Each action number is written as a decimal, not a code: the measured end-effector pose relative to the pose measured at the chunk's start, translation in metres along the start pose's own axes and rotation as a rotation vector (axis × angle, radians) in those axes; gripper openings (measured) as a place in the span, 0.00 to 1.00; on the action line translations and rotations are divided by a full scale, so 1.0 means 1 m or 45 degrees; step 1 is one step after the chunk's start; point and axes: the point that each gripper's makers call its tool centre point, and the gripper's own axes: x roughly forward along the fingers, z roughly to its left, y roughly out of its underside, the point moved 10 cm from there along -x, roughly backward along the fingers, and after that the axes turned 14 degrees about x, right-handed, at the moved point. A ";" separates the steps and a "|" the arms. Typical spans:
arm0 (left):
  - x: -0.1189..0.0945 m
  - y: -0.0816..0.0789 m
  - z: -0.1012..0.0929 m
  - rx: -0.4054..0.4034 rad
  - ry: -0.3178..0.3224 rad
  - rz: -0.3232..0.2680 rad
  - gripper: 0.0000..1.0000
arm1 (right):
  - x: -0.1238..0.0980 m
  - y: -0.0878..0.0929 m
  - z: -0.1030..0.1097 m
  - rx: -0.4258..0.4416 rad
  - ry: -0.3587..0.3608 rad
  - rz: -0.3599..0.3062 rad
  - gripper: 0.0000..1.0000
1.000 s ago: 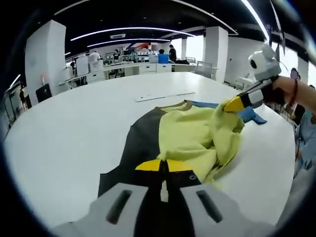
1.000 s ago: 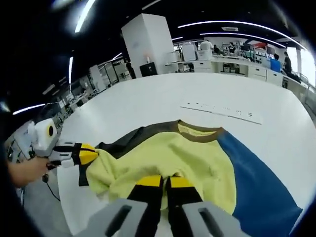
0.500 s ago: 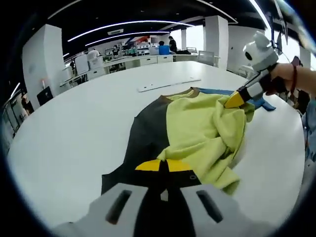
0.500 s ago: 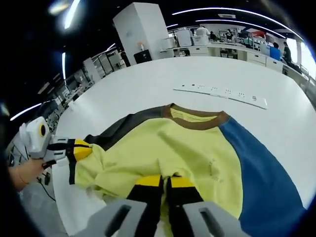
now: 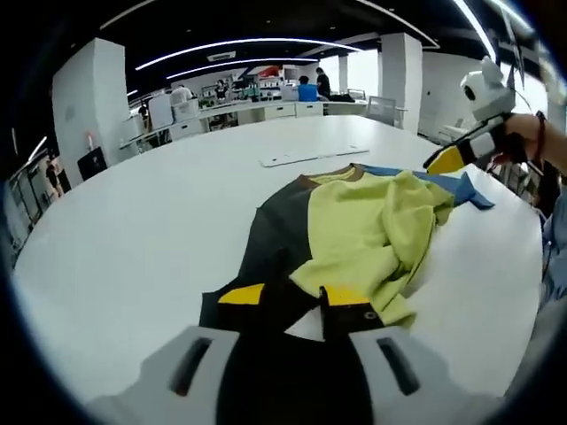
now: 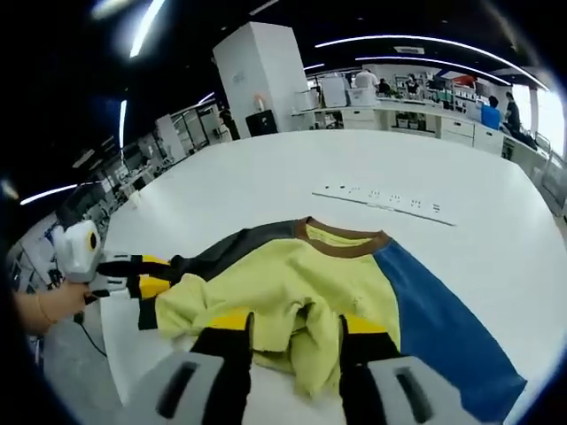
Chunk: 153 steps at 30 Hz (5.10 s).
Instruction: Fold the garment on the visible template until the final outline fits inside the template.
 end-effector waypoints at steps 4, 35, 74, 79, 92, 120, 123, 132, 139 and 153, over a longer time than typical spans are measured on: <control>-0.009 0.000 -0.007 -0.013 0.017 -0.012 0.28 | -0.010 0.011 -0.006 -0.015 0.026 0.034 0.40; 0.001 0.016 -0.075 -0.043 0.148 0.078 0.19 | 0.005 0.051 -0.018 -0.022 0.039 0.024 0.08; -0.074 0.016 -0.050 -0.012 0.225 0.084 0.00 | -0.086 0.080 -0.010 -0.096 0.031 -0.017 0.00; -0.081 0.029 -0.052 -0.017 0.240 0.135 0.00 | -0.093 0.099 -0.009 -0.087 0.045 0.008 0.00; -0.096 0.043 -0.049 -0.098 0.232 0.170 0.00 | -0.098 0.116 -0.030 -0.031 0.159 -0.008 0.00; -0.091 0.048 -0.038 -0.097 0.178 0.204 0.00 | 0.002 0.032 -0.035 -0.090 0.076 0.022 0.00; -0.090 0.049 -0.037 -0.100 0.167 0.210 0.00 | 0.014 0.034 -0.040 -0.082 0.098 0.055 0.00; -0.088 0.049 -0.036 -0.068 0.148 0.232 0.00 | 0.026 0.041 -0.049 -0.082 0.147 0.112 0.00; -0.086 0.047 -0.035 -0.079 0.142 0.229 0.00 | 0.010 0.035 -0.045 -0.093 0.223 0.046 0.21; -0.089 0.045 -0.039 -0.061 0.147 0.211 0.00 | -0.039 0.080 -0.022 0.139 0.207 0.088 0.32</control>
